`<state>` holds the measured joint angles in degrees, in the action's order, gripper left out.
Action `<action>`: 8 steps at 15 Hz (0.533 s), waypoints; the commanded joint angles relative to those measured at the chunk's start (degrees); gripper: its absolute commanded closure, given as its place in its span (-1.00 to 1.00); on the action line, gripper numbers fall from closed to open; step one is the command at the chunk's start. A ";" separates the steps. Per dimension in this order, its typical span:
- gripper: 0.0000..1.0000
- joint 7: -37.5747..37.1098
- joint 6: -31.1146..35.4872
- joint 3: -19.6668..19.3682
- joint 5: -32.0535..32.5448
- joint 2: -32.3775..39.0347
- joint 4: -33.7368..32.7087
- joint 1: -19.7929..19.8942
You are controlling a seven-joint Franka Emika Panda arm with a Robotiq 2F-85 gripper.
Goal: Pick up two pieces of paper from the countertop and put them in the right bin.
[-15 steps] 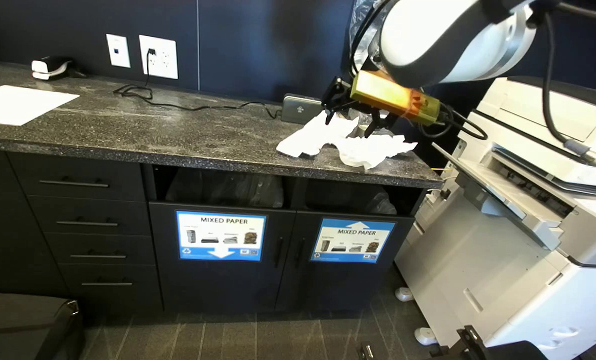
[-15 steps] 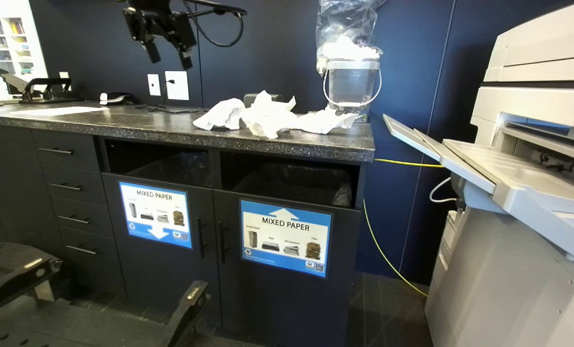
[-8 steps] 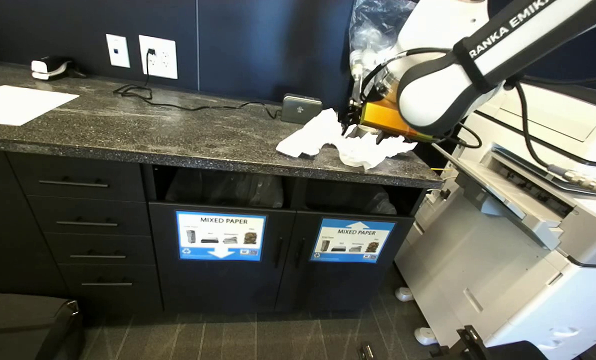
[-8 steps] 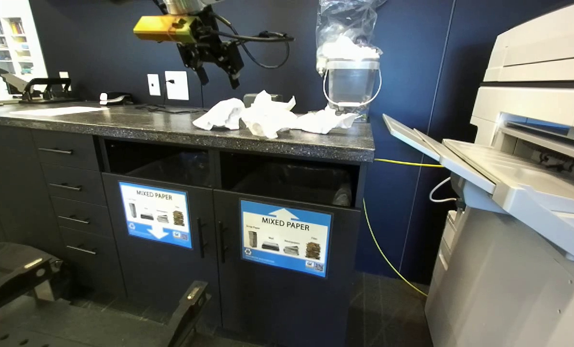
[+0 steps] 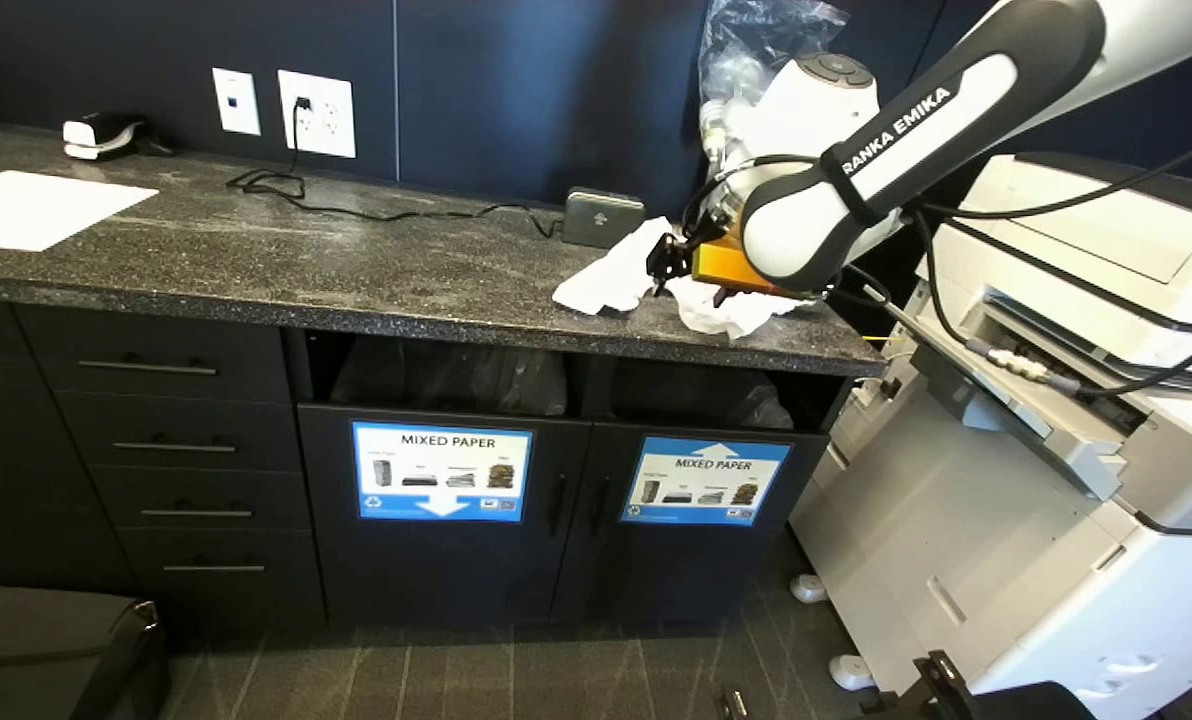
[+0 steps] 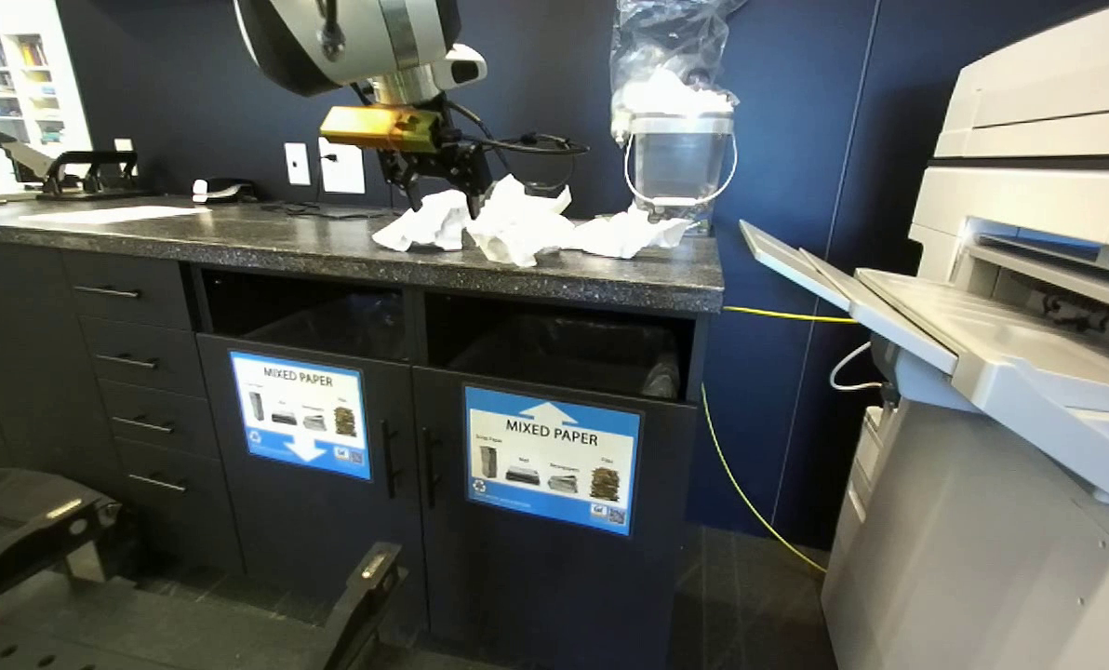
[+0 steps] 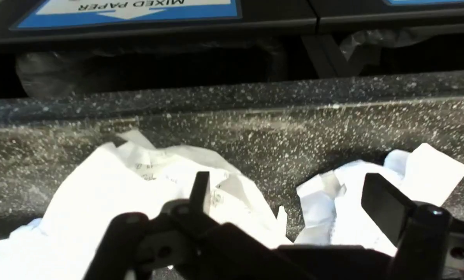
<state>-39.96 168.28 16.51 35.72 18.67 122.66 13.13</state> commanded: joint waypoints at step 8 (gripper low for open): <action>-1.00 12.56 -19.46 -13.36 -0.11 5.52 -15.75 -13.15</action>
<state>-31.85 151.25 9.80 37.37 23.09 110.07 6.81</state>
